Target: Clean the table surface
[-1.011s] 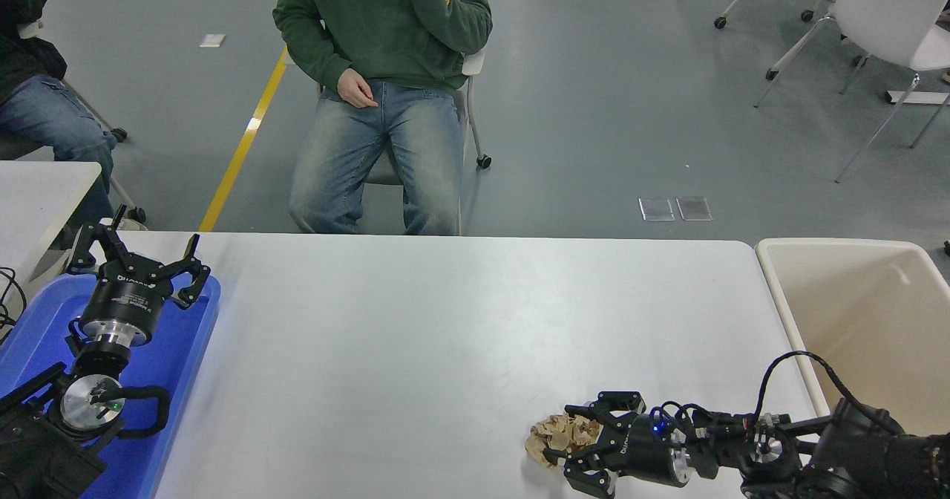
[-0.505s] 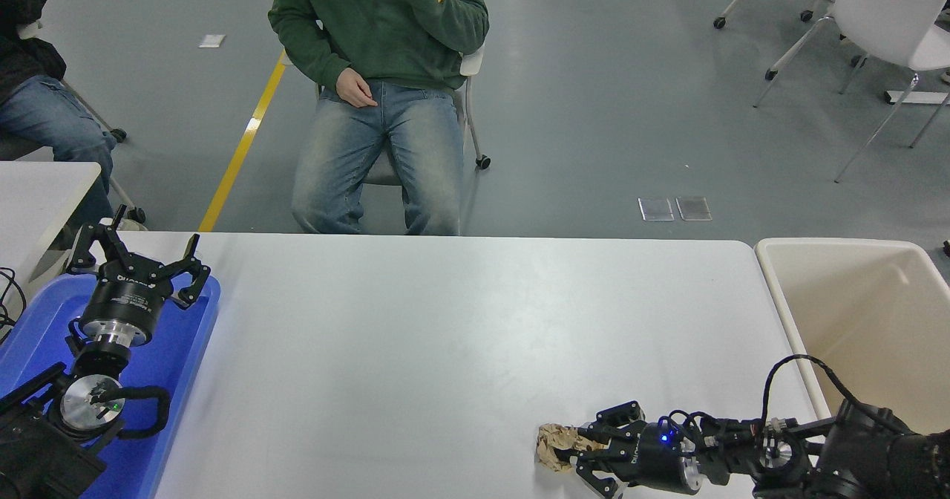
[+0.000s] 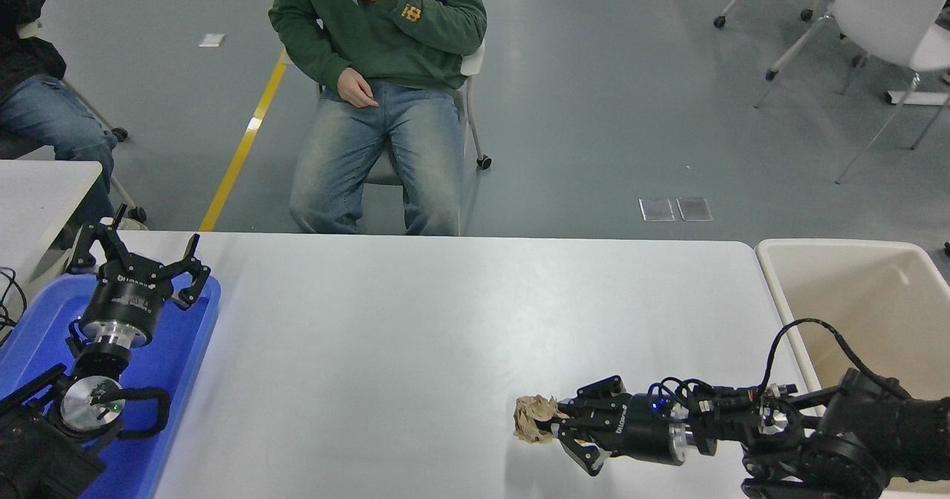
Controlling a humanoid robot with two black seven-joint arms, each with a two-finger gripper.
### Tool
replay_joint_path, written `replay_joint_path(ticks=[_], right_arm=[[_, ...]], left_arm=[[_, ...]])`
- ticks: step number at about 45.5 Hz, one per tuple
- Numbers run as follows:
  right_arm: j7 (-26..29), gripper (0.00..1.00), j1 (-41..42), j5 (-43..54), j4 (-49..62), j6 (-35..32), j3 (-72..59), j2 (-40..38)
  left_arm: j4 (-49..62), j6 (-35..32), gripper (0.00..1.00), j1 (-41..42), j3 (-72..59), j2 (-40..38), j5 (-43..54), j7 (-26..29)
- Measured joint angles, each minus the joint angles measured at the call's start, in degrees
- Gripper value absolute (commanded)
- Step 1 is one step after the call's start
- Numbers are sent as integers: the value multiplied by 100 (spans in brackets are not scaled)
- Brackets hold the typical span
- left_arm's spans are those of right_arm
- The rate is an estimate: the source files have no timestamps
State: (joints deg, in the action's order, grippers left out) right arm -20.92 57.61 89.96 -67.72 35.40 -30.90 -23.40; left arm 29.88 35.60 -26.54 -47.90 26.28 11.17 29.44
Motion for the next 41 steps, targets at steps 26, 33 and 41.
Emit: replay_joint_path(ticks=[26, 33, 41], right_arm=[[-566, 0, 852, -2221, -888, -552, 537, -1157], [-667, 0, 793, -3042, -915, -984, 1024, -1472], [-725, 0, 645, -3901, -915, -1312, 1546, -1802]], left_arm=[[0, 0, 100, 0, 0, 0, -1, 0], [0, 0, 100, 0, 0, 0, -1, 0], [0, 0, 100, 0, 0, 0, 0, 0]])
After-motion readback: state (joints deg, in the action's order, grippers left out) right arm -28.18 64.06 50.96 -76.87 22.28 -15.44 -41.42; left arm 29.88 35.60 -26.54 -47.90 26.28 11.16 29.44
